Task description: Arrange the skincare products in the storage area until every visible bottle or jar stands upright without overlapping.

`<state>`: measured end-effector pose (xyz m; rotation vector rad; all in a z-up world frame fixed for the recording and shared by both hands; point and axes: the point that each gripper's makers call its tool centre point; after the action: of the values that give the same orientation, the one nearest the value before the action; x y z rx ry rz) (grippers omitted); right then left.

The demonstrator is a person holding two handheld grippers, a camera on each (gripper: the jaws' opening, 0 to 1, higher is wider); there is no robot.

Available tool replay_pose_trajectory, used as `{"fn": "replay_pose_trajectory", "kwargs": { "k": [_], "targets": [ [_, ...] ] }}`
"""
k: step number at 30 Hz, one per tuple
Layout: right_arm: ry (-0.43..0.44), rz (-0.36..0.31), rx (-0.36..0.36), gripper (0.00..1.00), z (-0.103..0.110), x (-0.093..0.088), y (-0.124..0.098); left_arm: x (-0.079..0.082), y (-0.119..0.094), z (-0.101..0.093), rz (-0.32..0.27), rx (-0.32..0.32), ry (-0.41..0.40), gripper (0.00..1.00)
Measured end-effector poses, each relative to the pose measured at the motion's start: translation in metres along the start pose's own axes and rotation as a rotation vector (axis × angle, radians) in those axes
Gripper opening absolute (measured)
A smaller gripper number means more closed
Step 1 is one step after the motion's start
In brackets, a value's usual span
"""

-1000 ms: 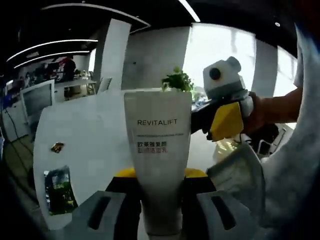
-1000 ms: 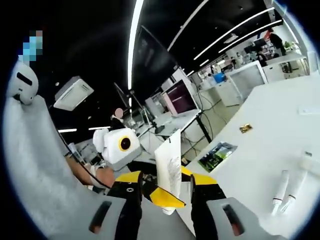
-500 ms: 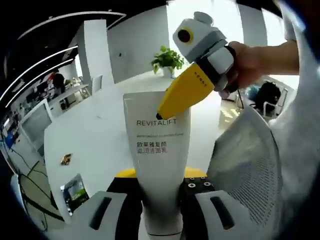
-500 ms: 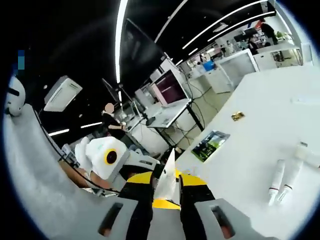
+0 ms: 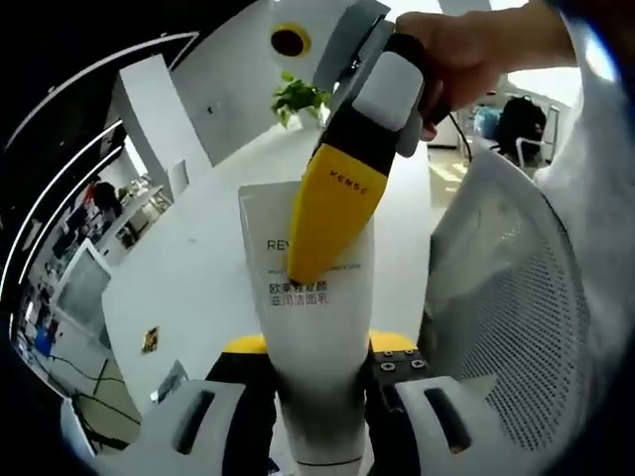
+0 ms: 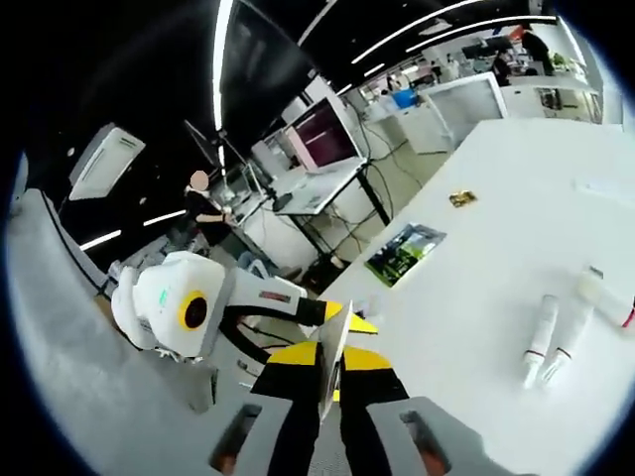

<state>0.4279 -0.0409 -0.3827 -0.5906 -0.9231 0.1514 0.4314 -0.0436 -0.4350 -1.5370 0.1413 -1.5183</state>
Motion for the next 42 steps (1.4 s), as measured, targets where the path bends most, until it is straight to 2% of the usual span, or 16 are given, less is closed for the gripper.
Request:
{"fn": "replay_pose_trajectory", "kwargs": {
  "k": [2, 4, 8, 11, 13, 19, 21, 25, 30, 31, 32, 33, 34, 38, 39, 42],
  "targets": [
    [-0.057, 0.010, -0.016, 0.00, 0.000, -0.001, 0.000, -0.001, 0.000, 0.000, -0.013, -0.003, -0.016, 0.31],
    [-0.182, 0.018, -0.038, 0.00, 0.001, -0.002, 0.001, -0.001, 0.001, -0.001, -0.043, -0.023, -0.050, 0.31],
    [-0.328, 0.091, -0.118, 0.00, -0.008, -0.009, 0.000, 0.001, -0.002, -0.005, -0.100, -0.059, -0.112, 0.31],
    [-0.350, 0.109, -0.129, 0.00, -0.012, -0.011, -0.003, -0.008, -0.004, 0.000, -0.094, -0.047, -0.121, 0.39],
    [-0.366, 0.120, -0.134, 0.00, -0.015, -0.012, -0.005, -0.017, -0.005, 0.000, -0.078, -0.062, -0.155, 0.40],
    [-0.405, 0.133, -0.162, 0.00, -0.021, -0.014, -0.009, -0.055, -0.014, 0.008, -0.050, -0.081, -0.368, 0.35],
    [-0.409, 0.139, -0.166, 0.00, -0.022, -0.015, -0.010, -0.064, -0.019, 0.012, -0.064, -0.087, -0.450, 0.31],
    [-0.413, 0.148, -0.166, 0.00, -0.024, -0.016, -0.010, -0.076, -0.026, 0.016, -0.082, -0.088, -0.512, 0.27],
    [-0.415, 0.147, -0.169, 0.00, -0.025, -0.013, -0.010, -0.087, -0.031, 0.020, -0.152, 0.003, -0.713, 0.20],
    [-0.421, 0.147, -0.170, 0.00, -0.025, -0.012, -0.010, -0.088, -0.032, 0.021, -0.159, 0.026, -0.716, 0.19],
    [-0.429, 0.150, -0.170, 0.00, -0.024, -0.012, -0.010, -0.093, -0.031, 0.021, -0.130, 0.058, -0.709, 0.19],
    [-0.436, 0.153, -0.170, 0.00, -0.025, -0.011, -0.010, -0.103, -0.030, 0.020, -0.056, 0.097, -0.679, 0.19],
    [-0.443, 0.155, -0.171, 0.00, -0.025, -0.010, -0.009, -0.108, -0.028, 0.020, -0.019, 0.124, -0.660, 0.19],
    [-0.478, 0.174, -0.166, 0.00, -0.026, -0.008, -0.008, -0.102, -0.016, 0.012, -0.018, 0.125, -0.620, 0.19],
    [-0.487, 0.178, -0.165, 0.00, -0.027, -0.007, -0.008, -0.109, -0.016, 0.014, 0.024, 0.142, -0.567, 0.17],
    [-0.502, 0.186, -0.161, 0.00, -0.029, -0.003, -0.007, -0.126, -0.013, 0.012, 0.122, 0.162, -0.497, 0.11]
  ]
}}
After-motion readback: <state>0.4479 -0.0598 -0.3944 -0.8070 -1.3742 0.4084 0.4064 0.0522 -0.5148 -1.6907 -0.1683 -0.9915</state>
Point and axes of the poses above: the point that each gripper's makers call its tool centre point, and the gripper's own axes: y roughly forward along the fingers, z roughly to its left, x roughly out of its top, and after that the axes turned 6 degrees about -x, right-handed
